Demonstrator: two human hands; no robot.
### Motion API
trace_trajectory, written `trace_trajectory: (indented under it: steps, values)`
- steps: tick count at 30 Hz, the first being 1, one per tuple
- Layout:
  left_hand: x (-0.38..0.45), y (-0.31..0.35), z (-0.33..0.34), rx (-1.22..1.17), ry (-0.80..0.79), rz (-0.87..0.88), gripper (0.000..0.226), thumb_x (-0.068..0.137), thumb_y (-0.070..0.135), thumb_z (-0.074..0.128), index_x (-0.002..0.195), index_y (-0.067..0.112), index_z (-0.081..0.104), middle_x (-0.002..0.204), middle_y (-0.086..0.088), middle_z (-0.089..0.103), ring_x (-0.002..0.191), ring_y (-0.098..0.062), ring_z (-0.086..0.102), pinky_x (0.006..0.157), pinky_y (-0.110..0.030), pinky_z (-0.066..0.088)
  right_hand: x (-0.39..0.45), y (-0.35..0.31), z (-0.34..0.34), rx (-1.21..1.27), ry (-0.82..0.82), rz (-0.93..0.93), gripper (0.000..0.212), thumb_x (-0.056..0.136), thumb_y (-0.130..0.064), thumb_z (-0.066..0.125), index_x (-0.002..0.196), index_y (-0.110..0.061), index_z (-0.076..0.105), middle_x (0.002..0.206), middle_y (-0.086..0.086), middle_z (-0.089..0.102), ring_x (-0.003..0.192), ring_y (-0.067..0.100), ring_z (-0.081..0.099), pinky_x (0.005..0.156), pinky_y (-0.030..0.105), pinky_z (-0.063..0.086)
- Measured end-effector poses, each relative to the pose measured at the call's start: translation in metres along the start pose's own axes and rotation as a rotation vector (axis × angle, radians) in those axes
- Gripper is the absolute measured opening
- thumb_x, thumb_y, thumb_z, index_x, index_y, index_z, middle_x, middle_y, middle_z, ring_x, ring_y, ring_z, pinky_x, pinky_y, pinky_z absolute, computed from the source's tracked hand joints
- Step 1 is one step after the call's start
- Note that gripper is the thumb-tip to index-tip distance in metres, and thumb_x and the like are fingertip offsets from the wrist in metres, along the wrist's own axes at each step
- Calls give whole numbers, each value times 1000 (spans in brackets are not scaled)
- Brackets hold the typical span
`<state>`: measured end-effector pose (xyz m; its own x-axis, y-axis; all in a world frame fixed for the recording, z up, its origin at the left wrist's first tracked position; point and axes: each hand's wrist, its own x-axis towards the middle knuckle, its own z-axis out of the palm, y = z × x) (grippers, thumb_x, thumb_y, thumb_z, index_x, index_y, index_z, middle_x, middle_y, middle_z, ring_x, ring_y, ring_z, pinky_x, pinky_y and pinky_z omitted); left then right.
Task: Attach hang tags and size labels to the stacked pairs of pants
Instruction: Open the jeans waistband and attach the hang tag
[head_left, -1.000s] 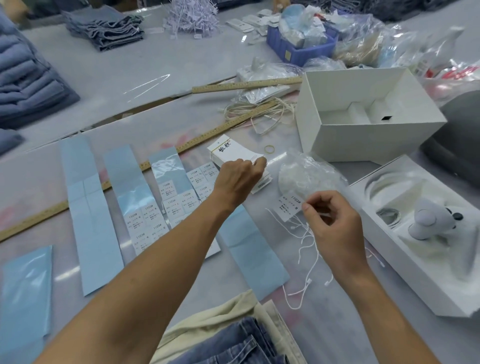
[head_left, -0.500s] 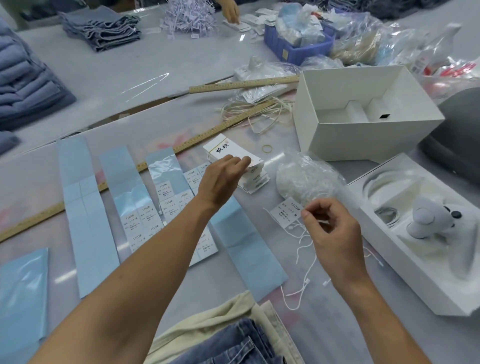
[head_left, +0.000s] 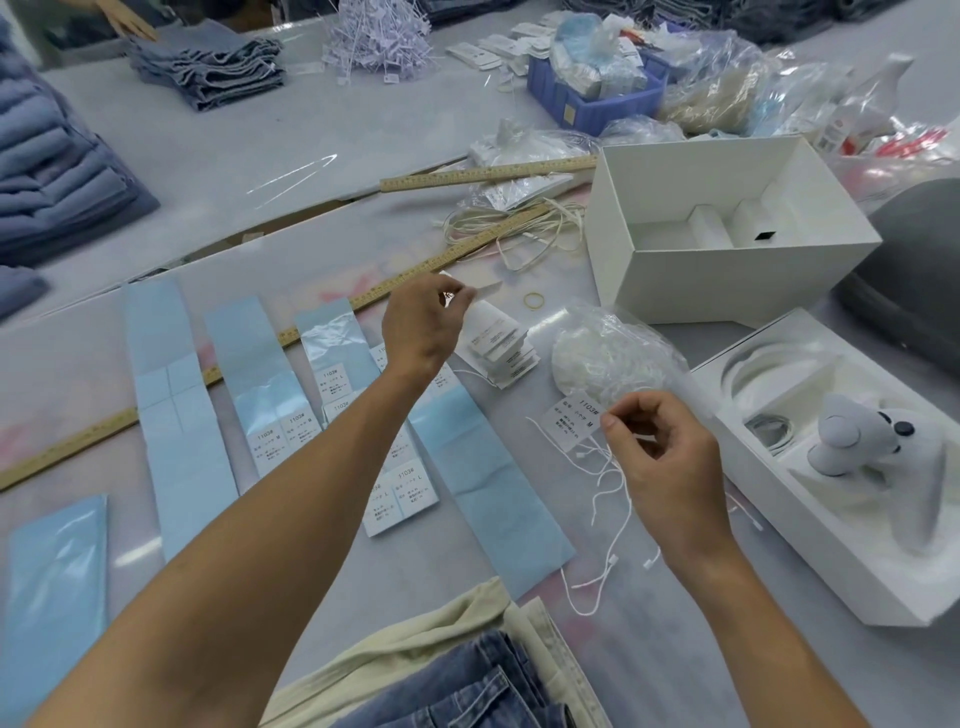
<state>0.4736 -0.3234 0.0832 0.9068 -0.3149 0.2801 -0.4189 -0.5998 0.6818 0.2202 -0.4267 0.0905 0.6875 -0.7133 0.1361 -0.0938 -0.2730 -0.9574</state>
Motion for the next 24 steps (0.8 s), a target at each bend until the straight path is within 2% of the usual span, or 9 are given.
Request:
trace_trajectory:
  steps: [2, 5, 7, 10, 15, 19, 22, 24]
  values:
    - [5, 3, -4, -32, 25, -77, 22, 92, 37, 71, 95, 18, 81, 79, 5, 65, 75, -13, 56, 57, -26, 34, 0, -4, 1, 7, -8, -4, 23, 91, -6, 71, 83, -27, 64, 81, -12, 70, 76, 7, 65, 73, 17, 52]
    - [10, 3, -9, -12, 64, -134, 30, 92, 43, 72, 94, 14, 79, 90, -2, 74, 83, -20, 64, 66, -33, 49, -1, -9, 3, 15, -14, -10, 22, 91, -5, 71, 85, -25, 65, 81, -11, 70, 77, 8, 65, 75, 20, 54]
    - [13, 5, -13, -29, 90, -167, 33, 91, 46, 72, 95, 13, 78, 92, -2, 74, 86, -22, 66, 71, -37, 54, -2, -12, 4, 22, -17, -11, 19, 91, -5, 71, 86, -23, 65, 81, -11, 70, 77, 9, 65, 76, 21, 54]
    - [21, 10, -21, -78, 125, -197, 31, 88, 47, 76, 89, 16, 78, 86, 1, 74, 83, -20, 68, 72, -38, 57, -3, -17, 4, 47, -18, -6, 17, 91, -4, 70, 87, -20, 66, 81, -10, 70, 77, 7, 65, 75, 19, 53]
    - [20, 18, -32, -115, 131, -174, 26, 91, 43, 74, 87, 18, 77, 71, 1, 74, 67, -17, 72, 72, -40, 60, -5, -22, 0, 72, -20, -12, 18, 91, -3, 69, 86, -20, 66, 81, -9, 70, 75, 5, 65, 72, 14, 51]
    - [10, 28, -43, -356, 103, -142, 20, 90, 30, 77, 85, 11, 77, 72, -3, 75, 66, -18, 74, 67, -45, 63, -8, -25, -3, 89, -24, -15, 19, 92, -3, 69, 86, -20, 66, 81, -9, 70, 76, 4, 65, 72, 13, 50]
    - [-5, 34, -58, -513, 107, -161, 27, 89, 35, 78, 86, 8, 76, 74, -6, 76, 68, -16, 75, 61, -44, 64, -11, -27, -6, 102, -13, -18, 22, 91, -4, 70, 84, -24, 66, 81, -11, 70, 77, 4, 65, 72, 12, 49]
    - [-24, 32, -67, -554, 92, -178, 23, 89, 30, 79, 90, 8, 75, 78, -4, 76, 70, -16, 76, 60, -42, 64, -15, -31, -10, 122, -2, -8, 22, 91, -4, 71, 84, -25, 67, 82, -10, 71, 77, 4, 66, 72, 12, 49]
